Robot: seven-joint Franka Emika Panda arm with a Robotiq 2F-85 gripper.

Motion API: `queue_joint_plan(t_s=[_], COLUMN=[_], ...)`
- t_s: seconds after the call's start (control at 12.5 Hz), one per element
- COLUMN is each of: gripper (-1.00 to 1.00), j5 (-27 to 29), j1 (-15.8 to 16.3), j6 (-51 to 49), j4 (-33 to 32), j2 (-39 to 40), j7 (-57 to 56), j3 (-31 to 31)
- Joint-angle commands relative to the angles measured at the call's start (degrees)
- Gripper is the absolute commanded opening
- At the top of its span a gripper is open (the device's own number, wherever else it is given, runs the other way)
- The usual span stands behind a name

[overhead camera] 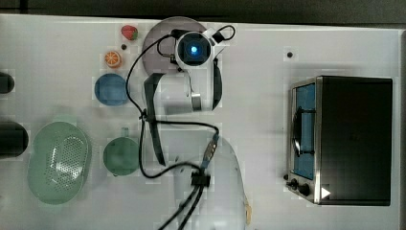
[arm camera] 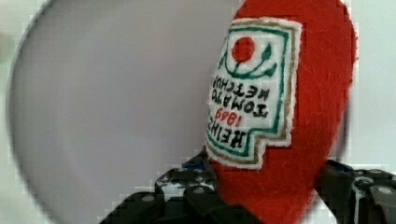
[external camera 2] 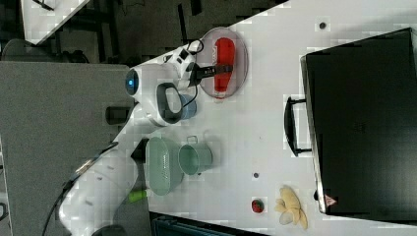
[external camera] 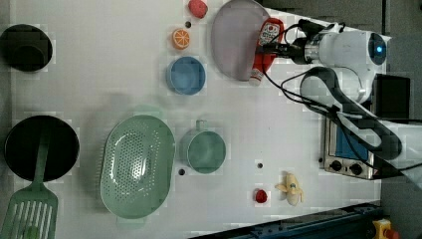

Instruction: Pick ketchup from plate and place it on table.

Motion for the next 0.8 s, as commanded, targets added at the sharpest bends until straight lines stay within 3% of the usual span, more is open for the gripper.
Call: queue_joint_plan(t_s=[0.08, 0.8], gripper=[0.23, 0.23], j5=[0.54, 1.04], j1=[-1.03, -2.77], j6=[-6.66, -16.69], j4=[-1.81, -21.19], j2=[-12.94, -34.04], j7=[-1.20, 0.53], j3=[0.07, -1.07])
